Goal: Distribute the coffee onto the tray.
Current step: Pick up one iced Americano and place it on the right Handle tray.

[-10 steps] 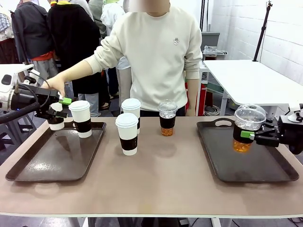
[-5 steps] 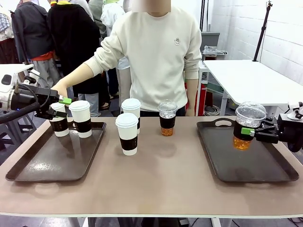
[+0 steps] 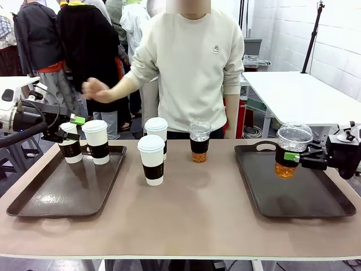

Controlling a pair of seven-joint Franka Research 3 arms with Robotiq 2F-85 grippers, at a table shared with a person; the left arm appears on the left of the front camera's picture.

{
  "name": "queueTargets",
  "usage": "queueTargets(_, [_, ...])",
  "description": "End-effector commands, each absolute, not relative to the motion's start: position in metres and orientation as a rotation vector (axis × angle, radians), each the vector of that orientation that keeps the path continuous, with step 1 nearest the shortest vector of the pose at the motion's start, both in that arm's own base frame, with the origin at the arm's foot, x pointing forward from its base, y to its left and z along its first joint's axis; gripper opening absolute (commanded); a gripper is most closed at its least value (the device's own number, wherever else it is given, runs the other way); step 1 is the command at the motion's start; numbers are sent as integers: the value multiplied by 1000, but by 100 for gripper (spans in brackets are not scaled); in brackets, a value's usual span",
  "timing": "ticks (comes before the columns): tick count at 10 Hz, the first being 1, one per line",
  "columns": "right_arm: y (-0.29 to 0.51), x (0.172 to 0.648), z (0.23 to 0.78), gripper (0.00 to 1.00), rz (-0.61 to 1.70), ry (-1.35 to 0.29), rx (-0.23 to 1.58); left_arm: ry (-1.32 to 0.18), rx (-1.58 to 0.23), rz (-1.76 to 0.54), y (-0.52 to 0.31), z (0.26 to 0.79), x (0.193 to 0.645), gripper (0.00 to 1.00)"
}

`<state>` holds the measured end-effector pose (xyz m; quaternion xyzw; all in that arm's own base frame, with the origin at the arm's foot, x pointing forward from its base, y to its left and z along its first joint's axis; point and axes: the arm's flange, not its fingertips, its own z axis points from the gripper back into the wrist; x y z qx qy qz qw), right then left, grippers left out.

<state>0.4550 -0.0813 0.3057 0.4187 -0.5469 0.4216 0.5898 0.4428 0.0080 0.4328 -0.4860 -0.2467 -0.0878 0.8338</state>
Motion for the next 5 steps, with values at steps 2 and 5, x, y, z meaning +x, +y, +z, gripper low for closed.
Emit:
queueTargets(2, [-84, 507, 307, 82, 1024, -1330, 959, -521, -1030, -185, 8, 434, 440, 100])
queueTargets(5, [-90, 550, 294, 82, 1030, -1354, 888, -521, -1030, -185, 8, 434, 440, 100])
